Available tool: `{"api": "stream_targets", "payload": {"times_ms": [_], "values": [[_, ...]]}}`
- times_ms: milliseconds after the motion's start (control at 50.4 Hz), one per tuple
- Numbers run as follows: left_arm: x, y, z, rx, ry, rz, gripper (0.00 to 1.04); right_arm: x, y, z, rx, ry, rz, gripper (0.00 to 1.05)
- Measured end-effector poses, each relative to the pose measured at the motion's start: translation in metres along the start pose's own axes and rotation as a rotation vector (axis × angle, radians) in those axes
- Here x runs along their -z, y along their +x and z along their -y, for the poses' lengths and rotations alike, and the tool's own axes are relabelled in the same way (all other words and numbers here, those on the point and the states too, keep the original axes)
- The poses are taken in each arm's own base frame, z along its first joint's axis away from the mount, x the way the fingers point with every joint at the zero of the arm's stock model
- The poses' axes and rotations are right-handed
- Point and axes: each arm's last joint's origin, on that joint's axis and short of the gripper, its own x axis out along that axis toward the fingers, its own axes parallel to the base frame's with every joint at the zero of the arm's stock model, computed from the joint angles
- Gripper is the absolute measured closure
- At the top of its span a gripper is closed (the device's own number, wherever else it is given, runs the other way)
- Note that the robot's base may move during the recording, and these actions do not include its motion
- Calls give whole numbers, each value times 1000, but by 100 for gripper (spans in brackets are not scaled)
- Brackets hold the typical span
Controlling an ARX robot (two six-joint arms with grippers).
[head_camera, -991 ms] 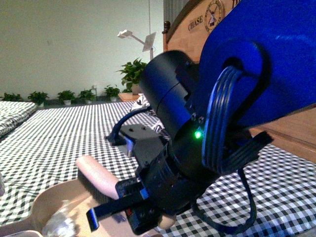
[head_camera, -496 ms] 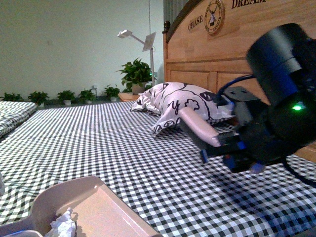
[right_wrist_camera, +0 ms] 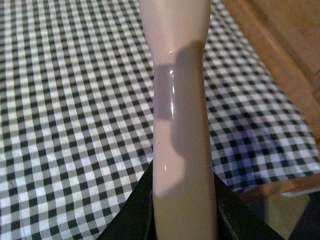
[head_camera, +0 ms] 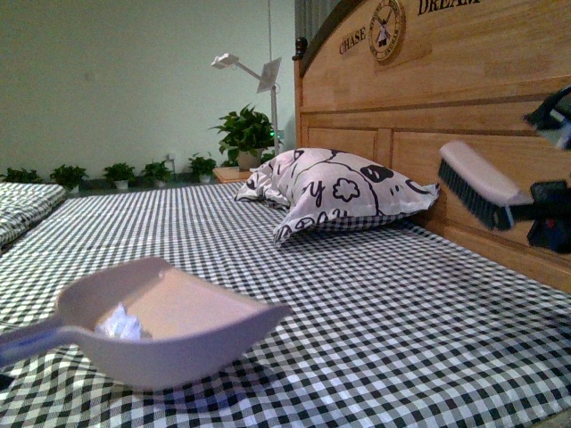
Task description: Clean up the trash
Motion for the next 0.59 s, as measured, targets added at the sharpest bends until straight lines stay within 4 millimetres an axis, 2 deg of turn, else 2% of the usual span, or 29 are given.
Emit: {"api": "stream_targets", "payload": {"times_ms": [79,139,218,297,377,595], "values": [[-13,-13,-5,-65,-24,39,78,-10,-16,9,8,27,66,85],[-28,-29,-9,-204,-35,74,78,-20,-33,16,-3,67,132,85],[-35,-45,-11,-341,-51,105,78,-26,-54,23,-23,111,193,85],[-37,-59,-7,-432,-80,134,78,-29,-72,29,-44,141,245,85],[-39,-78,1,-524,-139,184,78,-31,-101,36,-72,152,328,85],[-37,-108,26,-611,-246,271,78,-31,-148,46,-106,171,440,85]]}}
